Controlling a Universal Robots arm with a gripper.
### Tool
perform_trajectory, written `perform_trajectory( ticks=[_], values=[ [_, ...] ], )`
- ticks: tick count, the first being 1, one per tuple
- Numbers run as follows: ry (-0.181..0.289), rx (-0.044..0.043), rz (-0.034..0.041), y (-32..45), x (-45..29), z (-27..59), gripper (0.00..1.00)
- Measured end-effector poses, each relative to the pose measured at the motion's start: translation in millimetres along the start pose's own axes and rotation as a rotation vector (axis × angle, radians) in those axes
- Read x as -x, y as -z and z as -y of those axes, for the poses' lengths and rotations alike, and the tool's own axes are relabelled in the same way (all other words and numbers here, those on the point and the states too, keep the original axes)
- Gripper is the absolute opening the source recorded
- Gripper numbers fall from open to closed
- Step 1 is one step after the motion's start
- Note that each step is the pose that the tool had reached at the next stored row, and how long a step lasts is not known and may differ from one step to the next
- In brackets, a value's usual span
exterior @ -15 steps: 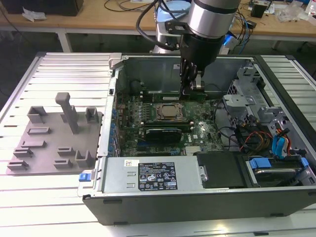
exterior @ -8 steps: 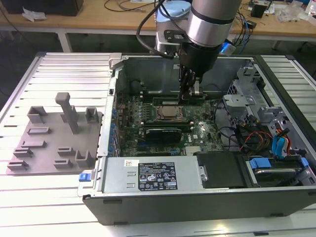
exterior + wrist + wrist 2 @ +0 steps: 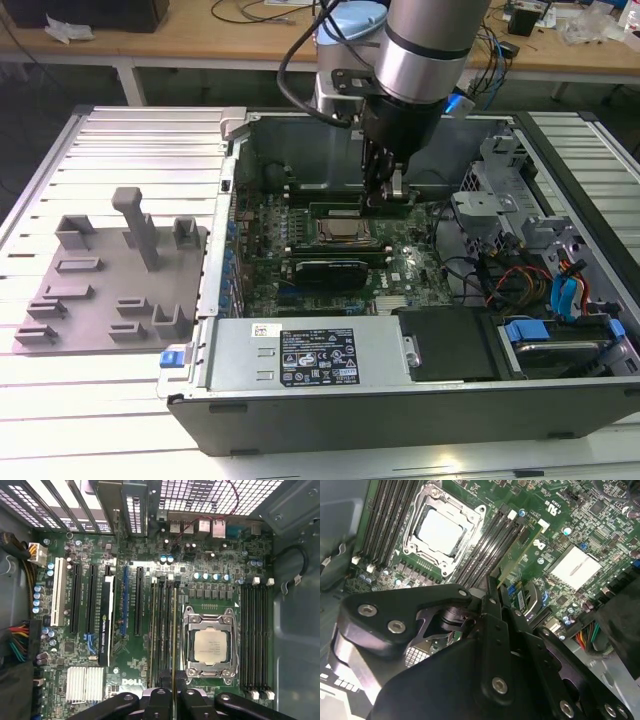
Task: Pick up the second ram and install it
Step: 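Insert the second ram into the second slot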
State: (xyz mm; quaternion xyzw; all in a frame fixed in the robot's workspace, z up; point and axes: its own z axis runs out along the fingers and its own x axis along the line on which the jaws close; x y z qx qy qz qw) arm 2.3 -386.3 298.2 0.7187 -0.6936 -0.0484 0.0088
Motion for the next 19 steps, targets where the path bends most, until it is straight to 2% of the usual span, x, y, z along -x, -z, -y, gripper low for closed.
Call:
perform_trajectory(
  ticks=[19],
  values=[
    [0.0, 0.0, 0.0001, -14.0, -0.8, 1.1, 0.11]
  ],
)
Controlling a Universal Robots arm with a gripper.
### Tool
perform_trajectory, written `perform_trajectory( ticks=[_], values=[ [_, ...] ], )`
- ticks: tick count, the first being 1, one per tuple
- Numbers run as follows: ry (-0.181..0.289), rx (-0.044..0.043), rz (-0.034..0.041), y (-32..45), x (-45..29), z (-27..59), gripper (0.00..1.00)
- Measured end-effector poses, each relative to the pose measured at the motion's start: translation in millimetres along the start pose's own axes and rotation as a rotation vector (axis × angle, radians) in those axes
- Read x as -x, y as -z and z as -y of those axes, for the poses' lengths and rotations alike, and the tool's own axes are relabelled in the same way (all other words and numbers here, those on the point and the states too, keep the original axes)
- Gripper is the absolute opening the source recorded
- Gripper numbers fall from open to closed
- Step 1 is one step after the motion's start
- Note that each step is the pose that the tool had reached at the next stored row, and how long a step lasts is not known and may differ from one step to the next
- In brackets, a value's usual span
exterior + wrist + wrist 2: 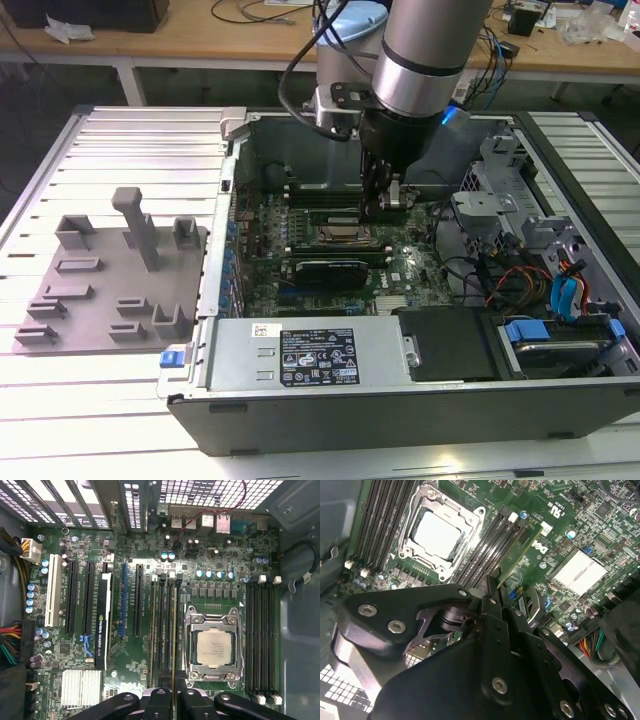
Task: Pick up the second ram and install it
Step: 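Insert the second ram into the second slot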
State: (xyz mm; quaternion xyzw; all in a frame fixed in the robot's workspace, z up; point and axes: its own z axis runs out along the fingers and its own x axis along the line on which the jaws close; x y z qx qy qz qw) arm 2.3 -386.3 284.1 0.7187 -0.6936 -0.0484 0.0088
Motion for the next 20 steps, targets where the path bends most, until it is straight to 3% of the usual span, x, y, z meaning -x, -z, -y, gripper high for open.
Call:
perform_trajectory(
  ticks=[7, 12, 13, 16, 20],
  values=[
    [0.0, 0.0, -0.0002, -6.9, -0.2, 0.5, 0.11],
    [0.0, -0.0001, 0.0021, -11.9, 3.6, -2.2, 0.11],
    [0.0, -0.0001, 0.0038, -13.6, 3.6, -4.5, 0.11],
    [-0.003, -0.0011, 0.0229, -18.5, 3.6, -11.7, 0.11],
    [-0.014, -0.0019, 0.024, -32.5, 2.7, -12.2, 0.11]
  ],
)
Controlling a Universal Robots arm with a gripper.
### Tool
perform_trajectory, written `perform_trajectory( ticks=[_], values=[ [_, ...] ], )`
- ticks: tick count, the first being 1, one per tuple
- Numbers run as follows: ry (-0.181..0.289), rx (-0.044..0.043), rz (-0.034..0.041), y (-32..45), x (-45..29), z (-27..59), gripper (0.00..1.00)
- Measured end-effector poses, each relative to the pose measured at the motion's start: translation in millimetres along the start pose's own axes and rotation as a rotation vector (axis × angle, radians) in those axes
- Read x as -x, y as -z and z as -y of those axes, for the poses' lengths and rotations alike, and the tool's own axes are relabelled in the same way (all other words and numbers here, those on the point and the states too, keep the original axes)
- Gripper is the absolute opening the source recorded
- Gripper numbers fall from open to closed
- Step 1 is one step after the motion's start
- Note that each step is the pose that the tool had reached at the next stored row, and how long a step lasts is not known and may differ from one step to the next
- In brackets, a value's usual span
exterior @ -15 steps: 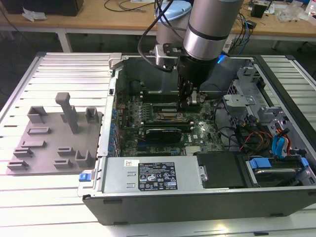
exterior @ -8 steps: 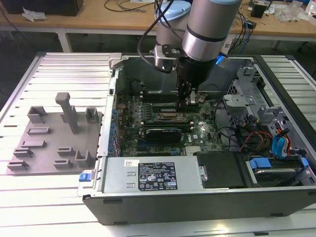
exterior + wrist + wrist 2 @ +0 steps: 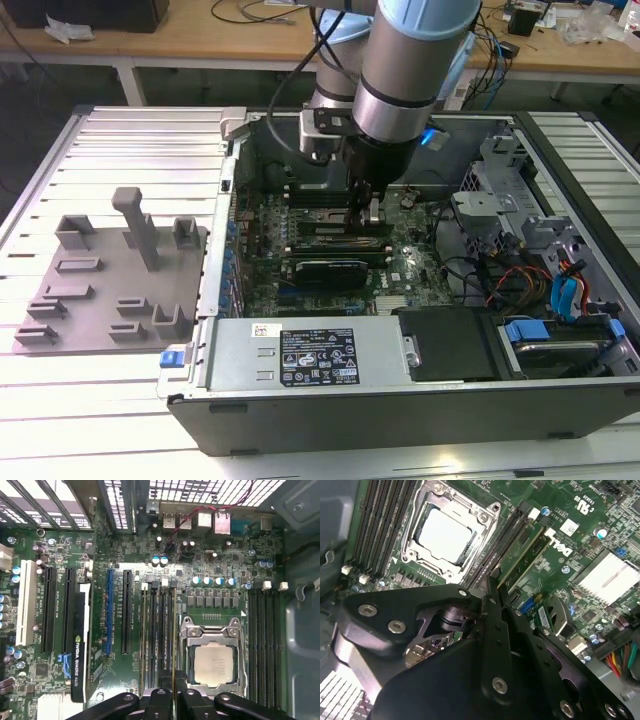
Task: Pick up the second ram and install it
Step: 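Insert the second ram into the second slot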
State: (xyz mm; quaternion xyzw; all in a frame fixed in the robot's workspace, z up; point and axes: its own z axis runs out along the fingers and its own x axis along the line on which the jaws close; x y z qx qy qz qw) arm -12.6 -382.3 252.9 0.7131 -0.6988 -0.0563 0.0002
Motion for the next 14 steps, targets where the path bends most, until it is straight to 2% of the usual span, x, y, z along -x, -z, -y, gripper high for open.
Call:
perform_trajectory(
  ticks=[2, 6, 14],
  values=[
    [0.0, -0.0001, 0.0001, -6.6, -0.8, -1.1, 0.11],
    [0.0, 0.0, 0.0, -14.5, -1.6, -3.9, 0.11],
    [0.0, 0.0, -0.0002, -20.9, -5.5, -4.0, 0.11]
  ],
)
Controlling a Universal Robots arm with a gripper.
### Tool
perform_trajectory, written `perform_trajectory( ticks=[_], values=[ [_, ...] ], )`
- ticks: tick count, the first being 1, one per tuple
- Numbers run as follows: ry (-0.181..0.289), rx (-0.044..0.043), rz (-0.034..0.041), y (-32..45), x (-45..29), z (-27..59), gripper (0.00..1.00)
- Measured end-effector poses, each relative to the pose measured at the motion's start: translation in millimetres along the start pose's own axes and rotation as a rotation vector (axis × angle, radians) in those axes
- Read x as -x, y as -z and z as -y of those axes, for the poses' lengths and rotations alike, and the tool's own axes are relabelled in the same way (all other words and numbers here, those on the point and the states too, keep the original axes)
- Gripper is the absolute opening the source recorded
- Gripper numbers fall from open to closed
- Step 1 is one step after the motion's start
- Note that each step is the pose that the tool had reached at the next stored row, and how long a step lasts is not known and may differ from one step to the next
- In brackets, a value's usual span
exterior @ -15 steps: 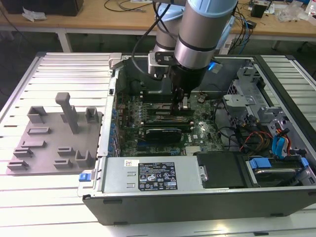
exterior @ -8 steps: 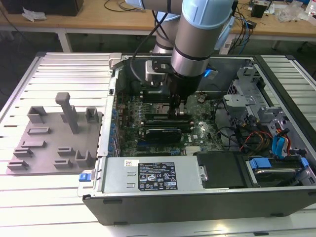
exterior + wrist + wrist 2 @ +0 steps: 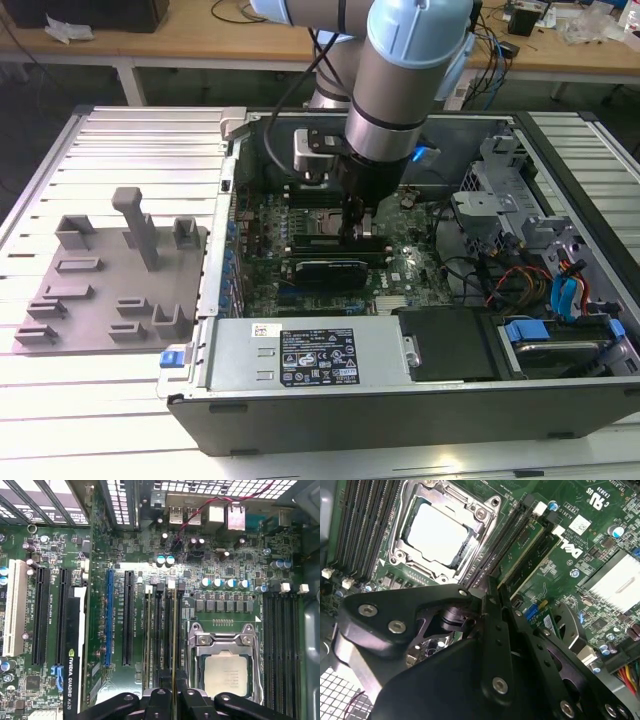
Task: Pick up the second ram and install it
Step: 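Insert the second ram into the second slot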
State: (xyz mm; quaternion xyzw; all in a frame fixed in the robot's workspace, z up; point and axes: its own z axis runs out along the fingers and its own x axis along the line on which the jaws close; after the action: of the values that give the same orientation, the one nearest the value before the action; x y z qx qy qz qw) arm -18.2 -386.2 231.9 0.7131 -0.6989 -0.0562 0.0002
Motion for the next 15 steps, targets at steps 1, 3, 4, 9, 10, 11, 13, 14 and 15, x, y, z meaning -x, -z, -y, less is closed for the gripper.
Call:
perform_trajectory(
  ticks=[1, 3, 4, 9, 10, 11, 13, 14, 15],
  values=[
    [0.0, 0.0, -0.0002, -0.6, -0.3, 0.0, 0.11],
    [0.0, 0.0, -0.0002, -1.7, -0.4, 0.2, 0.11],
    [0.0, 0.0001, -0.0002, -2.5, -0.5, 0.2, 0.11],
    [0.0, 0.0002, -0.0002, -4.9, -0.7, 1.3, 0.11],
    [0.0, 0.0005, -0.0005, -5.0, -0.8, 1.7, 0.11],
    [0.0, 0.0002, -0.0005, -5.1, -0.8, 2.0, 0.11],
    [0.0, 0.0, -0.0002, -5.3, -0.8, 2.3, 0.11],
    [0.0, 0.0001, -0.0003, -5.3, -0.8, 2.3, 0.11],
    [0.0, 0.0, -0.0002, -5.4, -0.8, 2.3, 0.11]
  ],
)
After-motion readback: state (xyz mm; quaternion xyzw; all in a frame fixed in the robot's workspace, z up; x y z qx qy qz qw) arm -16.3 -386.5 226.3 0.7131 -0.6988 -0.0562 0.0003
